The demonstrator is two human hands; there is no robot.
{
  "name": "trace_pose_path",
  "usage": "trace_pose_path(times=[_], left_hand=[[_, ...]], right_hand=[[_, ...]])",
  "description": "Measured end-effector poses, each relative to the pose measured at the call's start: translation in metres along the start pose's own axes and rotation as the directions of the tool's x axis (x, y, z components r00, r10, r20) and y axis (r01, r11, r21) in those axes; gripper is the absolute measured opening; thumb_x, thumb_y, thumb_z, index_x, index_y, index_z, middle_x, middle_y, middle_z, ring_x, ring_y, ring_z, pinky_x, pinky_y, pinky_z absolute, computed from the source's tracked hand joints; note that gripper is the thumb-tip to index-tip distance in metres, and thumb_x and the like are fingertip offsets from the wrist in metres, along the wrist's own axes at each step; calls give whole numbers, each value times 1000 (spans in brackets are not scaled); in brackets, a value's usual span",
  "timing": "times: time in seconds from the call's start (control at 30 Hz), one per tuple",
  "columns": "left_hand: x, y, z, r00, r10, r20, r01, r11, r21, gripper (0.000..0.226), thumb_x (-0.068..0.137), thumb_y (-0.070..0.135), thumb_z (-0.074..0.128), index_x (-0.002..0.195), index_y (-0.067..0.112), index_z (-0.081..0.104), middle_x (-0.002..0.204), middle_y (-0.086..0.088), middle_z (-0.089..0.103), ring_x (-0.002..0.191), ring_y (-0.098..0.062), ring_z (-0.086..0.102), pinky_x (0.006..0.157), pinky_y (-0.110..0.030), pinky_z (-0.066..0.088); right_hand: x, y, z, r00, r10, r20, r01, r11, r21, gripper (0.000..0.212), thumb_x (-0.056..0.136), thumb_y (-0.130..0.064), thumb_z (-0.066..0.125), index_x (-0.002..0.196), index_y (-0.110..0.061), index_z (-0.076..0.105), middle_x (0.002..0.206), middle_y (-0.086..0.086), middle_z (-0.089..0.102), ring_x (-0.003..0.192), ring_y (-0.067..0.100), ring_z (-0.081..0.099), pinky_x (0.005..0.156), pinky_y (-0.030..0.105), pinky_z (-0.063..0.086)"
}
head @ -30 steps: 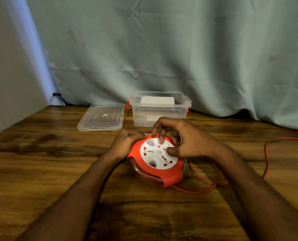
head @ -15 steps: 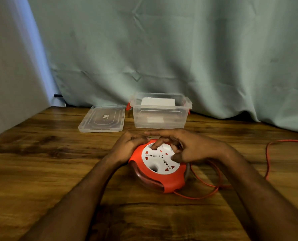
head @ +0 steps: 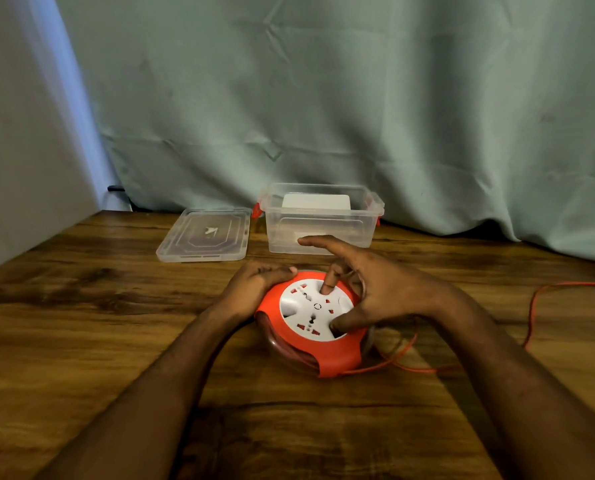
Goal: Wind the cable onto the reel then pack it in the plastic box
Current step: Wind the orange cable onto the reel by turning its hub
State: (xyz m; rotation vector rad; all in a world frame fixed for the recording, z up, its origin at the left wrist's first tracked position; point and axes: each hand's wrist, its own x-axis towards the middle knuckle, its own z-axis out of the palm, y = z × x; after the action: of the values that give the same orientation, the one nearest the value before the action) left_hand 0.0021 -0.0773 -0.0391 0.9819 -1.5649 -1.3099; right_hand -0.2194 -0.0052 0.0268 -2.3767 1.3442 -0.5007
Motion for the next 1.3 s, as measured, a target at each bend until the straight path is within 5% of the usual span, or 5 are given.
trace_pose_path(times=[0.23, 0.6, 0.9, 1.0, 1.3], left_hand=[[1, 0, 1, 999, 16, -38, -16, 1000, -20, 33, 94, 16, 65, 94, -17, 68, 89, -38, 69, 66, -33, 65, 60, -29, 51], [1, 0, 2, 1000, 11, -18, -11, 999, -34, 21, 92, 18, 67, 79, 8, 80, 88, -31, 73, 72, -38, 68, 71, -39, 53], [0, 3, 4, 999, 21, -50, -24, 999, -44, 22, 94, 11, 63, 80, 2, 77, 76, -24, 73, 62, -30, 66, 60, -30, 51], [0, 3, 3, 998, 28, -48, -29, 999, -19, 21, 94, 12, 63, 82, 3, 79, 74, -20, 74, 61, -28, 67, 60, -31, 51], [-2, 3, 3, 998, 62, -4, -62, 998, 7, 24, 94, 9, 62, 79, 11, 80, 75, -16, 76, 65, -28, 69, 61, -31, 53]], right_hand=[[2, -5, 6, 995, 36, -89, -48, 989, -140, 98, 63, -45, 97, 142, -57, 40, 87, -9, 69, 73, 1, 63, 66, 35, 55], [9, -18, 15, 973, 151, -172, -193, 945, -263, 49, 63, -68, 90, 82, -29, 67, 70, -15, 60, 66, 0, 58, 54, 25, 39], [9, -3, 12, 995, 40, -87, -40, 999, -4, 22, 82, -29, 88, 93, -27, 69, 68, -5, 69, 56, 8, 56, 60, 40, 51], [4, 9, -2, 1000, 12, -1, -12, 983, 182, 42, 78, 4, 80, 106, -26, 70, 74, -14, 70, 57, 11, 46, 57, 35, 41], [9, 16, 1, 994, -19, 105, 11, 997, 81, 88, 81, 8, 77, 149, -40, 48, 129, -18, 69, 58, 7, 46, 53, 24, 42]])
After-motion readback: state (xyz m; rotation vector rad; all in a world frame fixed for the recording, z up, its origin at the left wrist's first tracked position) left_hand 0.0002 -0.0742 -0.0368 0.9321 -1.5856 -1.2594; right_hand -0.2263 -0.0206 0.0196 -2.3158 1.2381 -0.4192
